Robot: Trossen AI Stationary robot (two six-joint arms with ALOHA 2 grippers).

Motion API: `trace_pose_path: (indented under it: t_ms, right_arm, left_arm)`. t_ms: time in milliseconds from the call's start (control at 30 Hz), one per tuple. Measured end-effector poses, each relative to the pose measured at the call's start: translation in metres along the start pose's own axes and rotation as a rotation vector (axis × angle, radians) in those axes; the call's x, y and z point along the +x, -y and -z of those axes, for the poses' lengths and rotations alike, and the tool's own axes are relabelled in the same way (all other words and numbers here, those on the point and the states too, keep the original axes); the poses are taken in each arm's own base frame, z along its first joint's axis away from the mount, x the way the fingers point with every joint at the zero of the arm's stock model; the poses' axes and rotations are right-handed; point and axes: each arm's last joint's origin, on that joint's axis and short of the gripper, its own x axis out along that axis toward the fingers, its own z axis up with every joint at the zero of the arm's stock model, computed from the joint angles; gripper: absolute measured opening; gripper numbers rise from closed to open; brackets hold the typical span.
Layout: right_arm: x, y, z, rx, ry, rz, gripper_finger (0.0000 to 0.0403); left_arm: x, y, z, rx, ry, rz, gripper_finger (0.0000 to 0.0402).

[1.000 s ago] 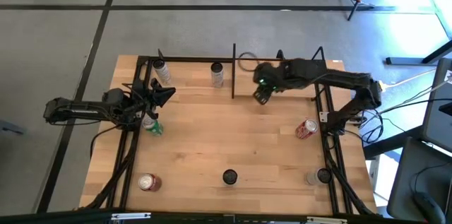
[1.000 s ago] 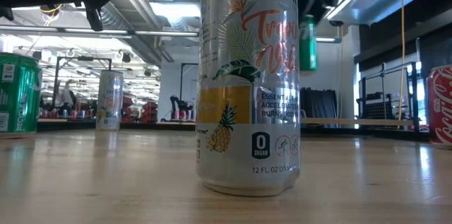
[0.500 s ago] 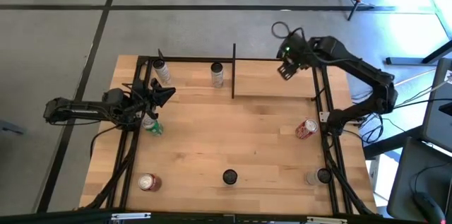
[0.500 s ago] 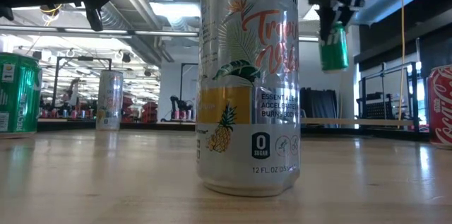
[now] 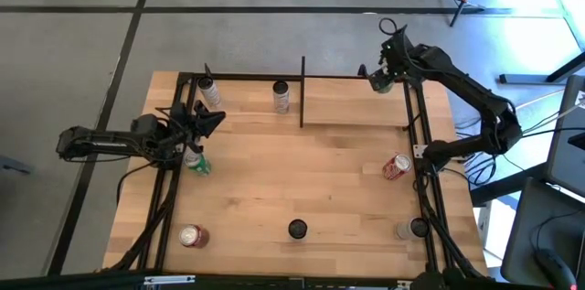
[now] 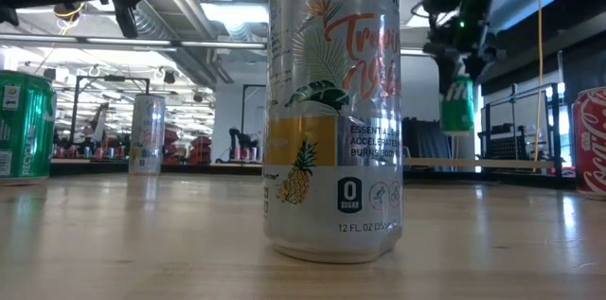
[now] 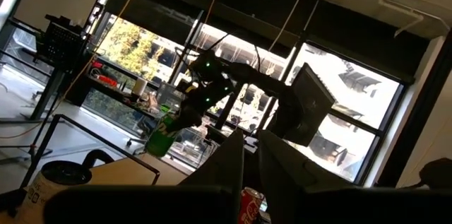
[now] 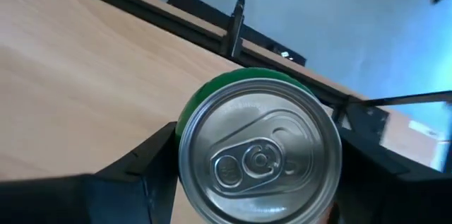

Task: Place canned beverage on shelf
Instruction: Put the right green soda can on the shelf

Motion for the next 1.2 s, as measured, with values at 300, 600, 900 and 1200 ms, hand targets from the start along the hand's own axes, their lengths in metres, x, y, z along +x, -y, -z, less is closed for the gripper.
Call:
trace_pose_path:
  t_ms: [300, 600, 900, 1200]
  right_arm:
    - [0.031, 0.017, 0.011, 0.082, -0.014, 0.036, 0.0264]
    - [0.043, 0.025, 0.013, 0.142, 0.017, 0.061, 0.0264]
    - [0.051, 0.024, 0.011, 0.139, -0.004, 0.098, 0.0273]
    - [0.053, 0.024, 0.011, 0.139, -0.005, 0.102, 0.0292]
  left_arm:
    - [0.0, 0.0, 0.0, 0.001, 0.0, -0.001, 0.0039]
    - [0.0, -0.001, 0.0, 0.003, 0.008, -0.021, 0.0039]
    - [0.0, -0.001, 0.0, 0.003, 0.008, -0.021, 0.0039]
    - [0.0, -0.001, 0.0, 0.002, 0.007, -0.021, 0.0039]
